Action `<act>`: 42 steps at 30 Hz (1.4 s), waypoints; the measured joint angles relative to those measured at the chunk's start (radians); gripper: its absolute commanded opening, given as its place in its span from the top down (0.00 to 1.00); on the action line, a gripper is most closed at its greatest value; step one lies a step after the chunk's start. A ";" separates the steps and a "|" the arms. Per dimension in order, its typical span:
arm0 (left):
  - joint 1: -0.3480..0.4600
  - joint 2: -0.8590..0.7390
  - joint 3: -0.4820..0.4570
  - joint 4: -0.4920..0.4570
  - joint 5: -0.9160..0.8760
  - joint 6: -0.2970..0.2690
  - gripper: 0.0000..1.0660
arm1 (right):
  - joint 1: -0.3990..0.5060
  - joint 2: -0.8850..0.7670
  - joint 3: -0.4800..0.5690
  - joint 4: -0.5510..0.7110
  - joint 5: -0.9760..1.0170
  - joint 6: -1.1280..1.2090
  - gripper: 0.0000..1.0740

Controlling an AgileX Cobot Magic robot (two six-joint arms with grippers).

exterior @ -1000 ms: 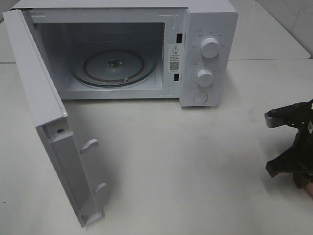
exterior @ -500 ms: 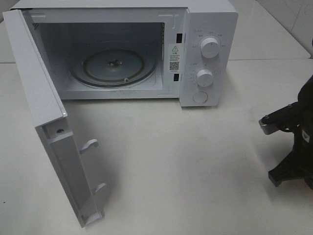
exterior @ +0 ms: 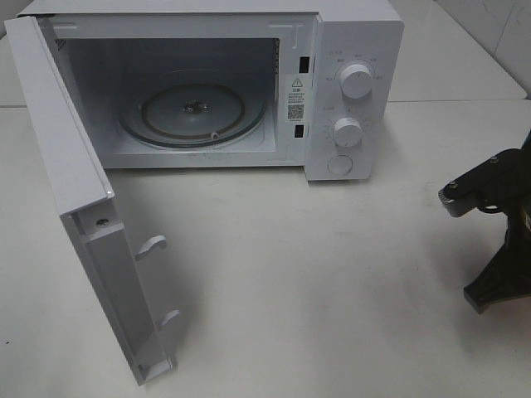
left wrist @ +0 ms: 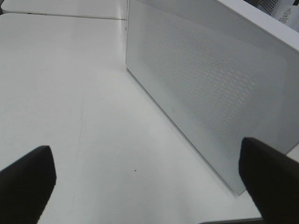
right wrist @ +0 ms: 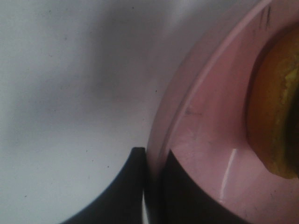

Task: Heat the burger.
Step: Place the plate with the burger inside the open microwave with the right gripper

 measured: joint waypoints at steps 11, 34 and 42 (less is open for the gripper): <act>0.000 0.000 0.000 0.000 0.000 0.000 0.06 | 0.118 -0.126 0.062 0.035 0.103 0.037 1.00; 0.000 0.000 0.000 0.000 0.000 0.000 0.06 | 0.558 -0.168 0.062 0.093 0.199 0.060 1.00; 0.000 0.000 0.000 0.000 0.000 0.000 0.06 | 0.654 -0.168 0.062 0.093 0.212 0.053 1.00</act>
